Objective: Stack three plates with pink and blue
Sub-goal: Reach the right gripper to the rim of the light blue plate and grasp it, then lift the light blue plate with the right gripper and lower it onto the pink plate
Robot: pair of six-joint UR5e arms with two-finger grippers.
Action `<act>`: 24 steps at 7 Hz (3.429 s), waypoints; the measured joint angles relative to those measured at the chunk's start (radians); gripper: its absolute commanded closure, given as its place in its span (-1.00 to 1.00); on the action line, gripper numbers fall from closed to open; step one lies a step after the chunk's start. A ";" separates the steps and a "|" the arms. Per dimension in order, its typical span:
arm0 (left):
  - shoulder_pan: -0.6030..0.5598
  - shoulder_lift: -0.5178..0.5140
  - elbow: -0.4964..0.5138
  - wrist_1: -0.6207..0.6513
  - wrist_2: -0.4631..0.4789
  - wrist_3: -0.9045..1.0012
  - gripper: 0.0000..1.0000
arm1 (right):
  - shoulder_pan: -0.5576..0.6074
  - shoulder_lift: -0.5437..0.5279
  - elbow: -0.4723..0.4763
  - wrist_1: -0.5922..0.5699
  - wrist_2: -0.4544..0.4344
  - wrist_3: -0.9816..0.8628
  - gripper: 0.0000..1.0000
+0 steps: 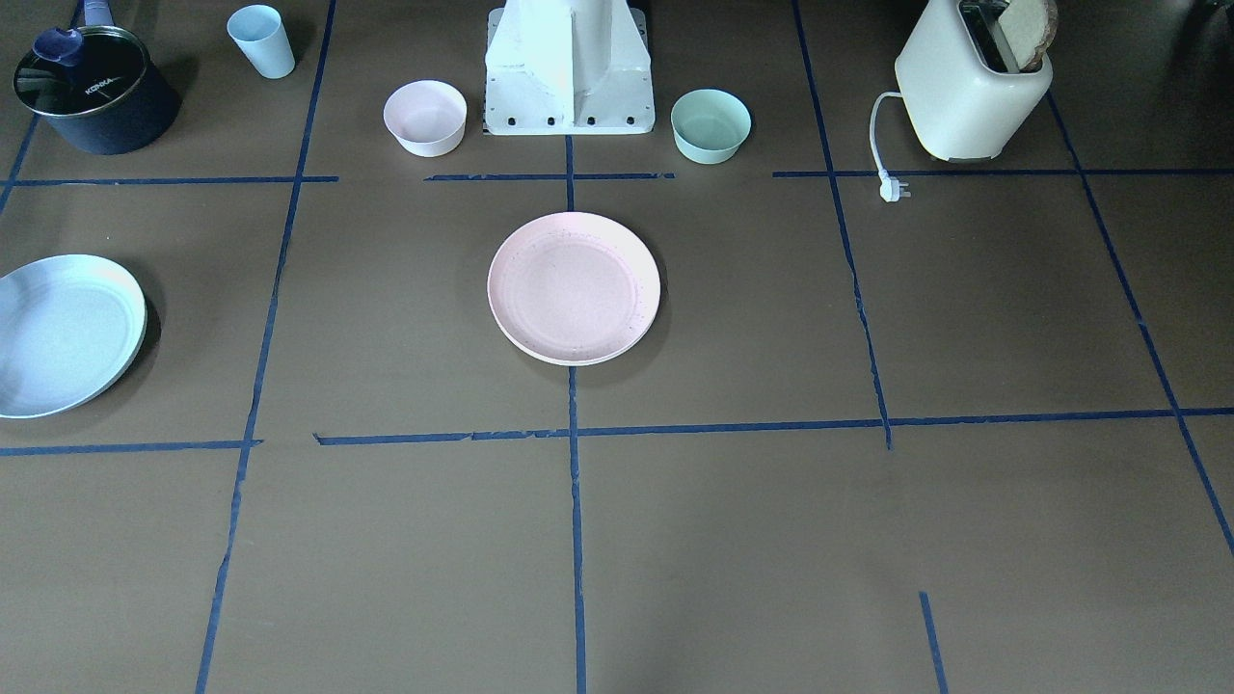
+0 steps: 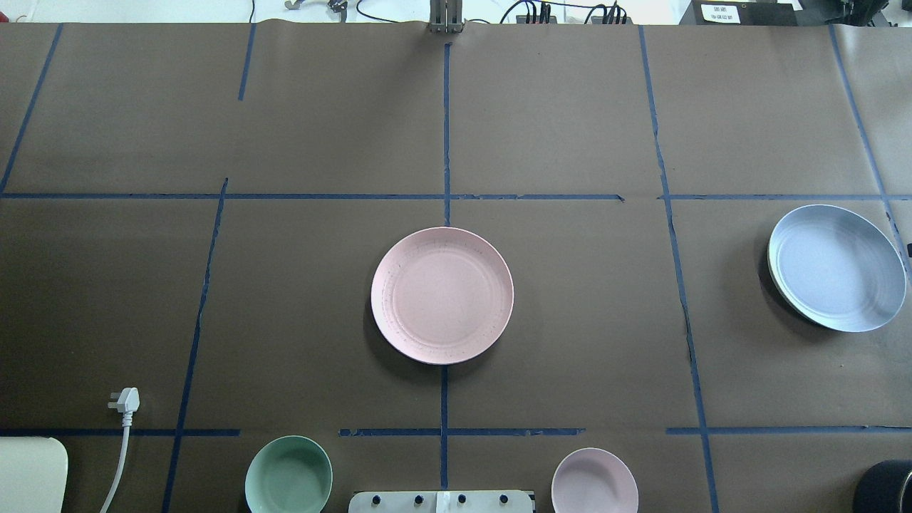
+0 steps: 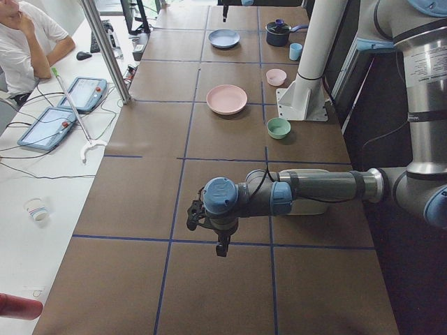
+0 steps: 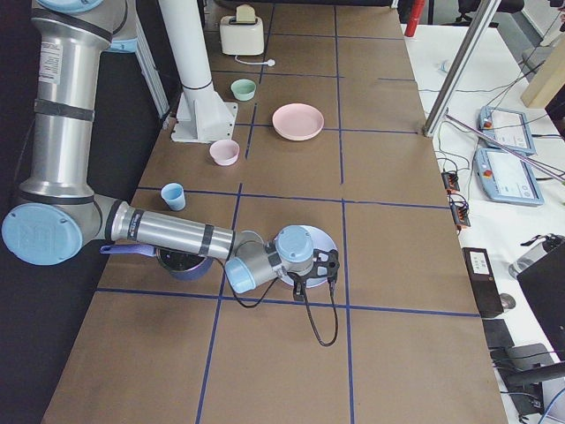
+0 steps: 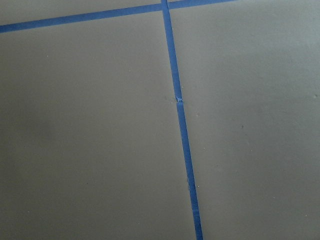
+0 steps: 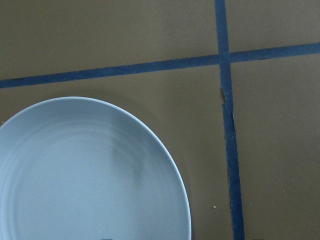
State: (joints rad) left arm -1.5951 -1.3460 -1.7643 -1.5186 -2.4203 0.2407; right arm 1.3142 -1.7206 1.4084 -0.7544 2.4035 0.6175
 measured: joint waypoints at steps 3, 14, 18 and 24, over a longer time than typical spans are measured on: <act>0.000 0.000 -0.002 -0.001 0.001 0.003 -1.00 | -0.077 0.015 -0.112 0.161 -0.041 0.094 0.49; -0.001 0.001 -0.001 -0.009 0.001 0.002 -1.00 | -0.230 0.220 0.160 0.168 0.037 0.657 1.00; 0.000 -0.004 0.011 -0.008 0.001 -0.001 -1.00 | -0.560 0.460 0.347 -0.143 -0.264 0.944 1.00; 0.000 -0.005 0.018 -0.008 0.000 -0.001 -1.00 | -0.842 0.567 0.365 -0.302 -0.567 1.009 -1.00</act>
State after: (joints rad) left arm -1.5954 -1.3514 -1.7460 -1.5263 -2.4206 0.2393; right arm 0.4717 -1.1538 1.7732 -1.0559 1.8366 1.6263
